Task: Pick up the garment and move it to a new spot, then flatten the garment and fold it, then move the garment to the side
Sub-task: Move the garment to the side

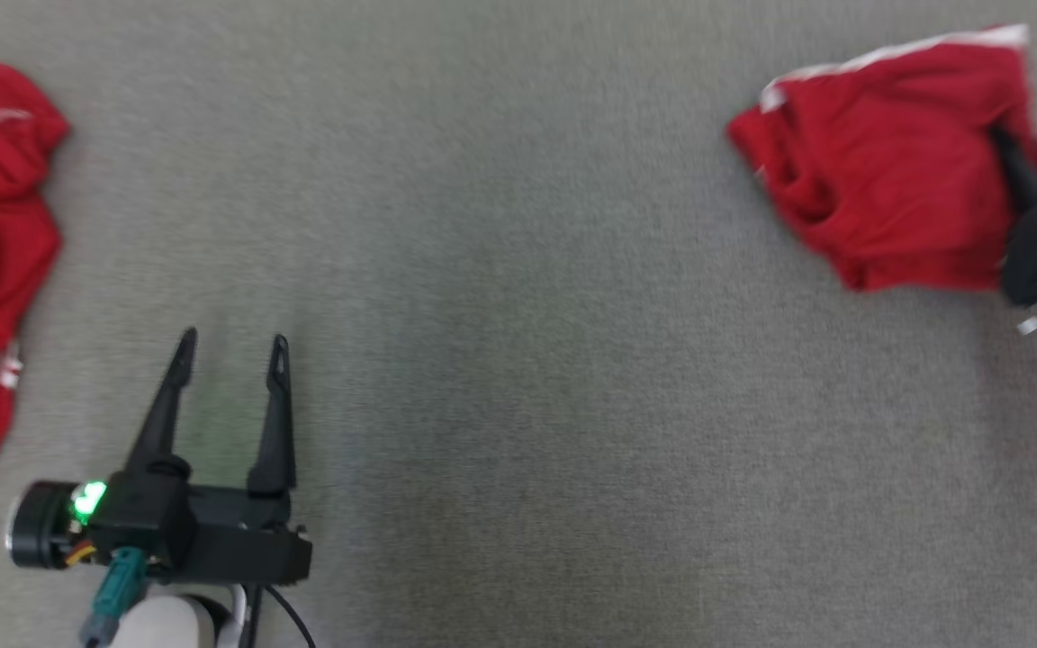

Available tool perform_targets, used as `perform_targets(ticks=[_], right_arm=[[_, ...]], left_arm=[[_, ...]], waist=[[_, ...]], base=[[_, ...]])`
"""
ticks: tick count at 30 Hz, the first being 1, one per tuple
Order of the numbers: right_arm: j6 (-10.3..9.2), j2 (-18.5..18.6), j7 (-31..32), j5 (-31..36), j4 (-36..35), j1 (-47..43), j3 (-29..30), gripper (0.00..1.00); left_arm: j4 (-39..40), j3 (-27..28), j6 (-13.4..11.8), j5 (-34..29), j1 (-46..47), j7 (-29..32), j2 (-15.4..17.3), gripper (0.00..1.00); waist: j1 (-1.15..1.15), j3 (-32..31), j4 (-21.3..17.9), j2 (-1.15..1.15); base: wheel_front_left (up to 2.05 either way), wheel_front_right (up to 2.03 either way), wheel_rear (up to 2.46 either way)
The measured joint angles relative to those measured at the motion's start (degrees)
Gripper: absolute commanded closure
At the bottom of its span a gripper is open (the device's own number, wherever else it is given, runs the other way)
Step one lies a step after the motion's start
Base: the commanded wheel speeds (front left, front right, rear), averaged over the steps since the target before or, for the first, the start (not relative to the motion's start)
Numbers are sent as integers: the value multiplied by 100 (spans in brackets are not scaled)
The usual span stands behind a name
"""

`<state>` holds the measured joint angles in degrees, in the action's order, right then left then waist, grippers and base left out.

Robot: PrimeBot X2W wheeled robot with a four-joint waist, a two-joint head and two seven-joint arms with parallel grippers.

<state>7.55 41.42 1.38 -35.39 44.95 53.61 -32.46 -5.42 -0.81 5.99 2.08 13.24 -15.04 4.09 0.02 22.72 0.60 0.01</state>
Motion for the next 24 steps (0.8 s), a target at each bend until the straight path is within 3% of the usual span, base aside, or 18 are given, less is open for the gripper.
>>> perform_targets(ticks=[8,24], right_arm=[[0,773,-123,-209,-62,689,-242,100],[1,902,-672,66,624,2030,-715,100]], left_arm=[[352,-110,20,-156,370,-1,289,0],[1433,-123,56,-370,520,242,951,0]], waist=[[-1,727,-467,0],[-4,1791,-1472,-3]], base=[[0,0,0],[0,0,0]])
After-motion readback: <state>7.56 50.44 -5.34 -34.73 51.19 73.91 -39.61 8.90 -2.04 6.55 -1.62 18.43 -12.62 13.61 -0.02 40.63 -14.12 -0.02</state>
